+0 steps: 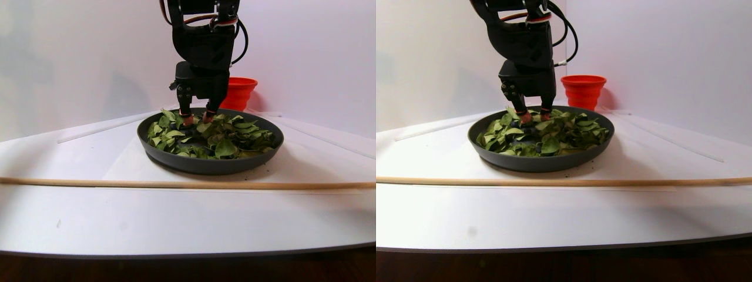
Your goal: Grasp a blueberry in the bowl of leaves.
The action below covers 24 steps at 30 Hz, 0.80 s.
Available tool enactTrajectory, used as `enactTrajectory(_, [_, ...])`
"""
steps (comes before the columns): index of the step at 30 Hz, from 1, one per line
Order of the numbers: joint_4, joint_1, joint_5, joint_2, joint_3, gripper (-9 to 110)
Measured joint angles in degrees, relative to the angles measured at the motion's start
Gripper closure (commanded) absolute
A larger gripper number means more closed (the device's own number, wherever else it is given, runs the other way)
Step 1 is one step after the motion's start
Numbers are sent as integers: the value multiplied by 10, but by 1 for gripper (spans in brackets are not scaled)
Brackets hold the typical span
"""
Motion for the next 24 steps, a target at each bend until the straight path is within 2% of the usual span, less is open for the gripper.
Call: enactTrajectory(24, [0,-17,9,-6,0,84])
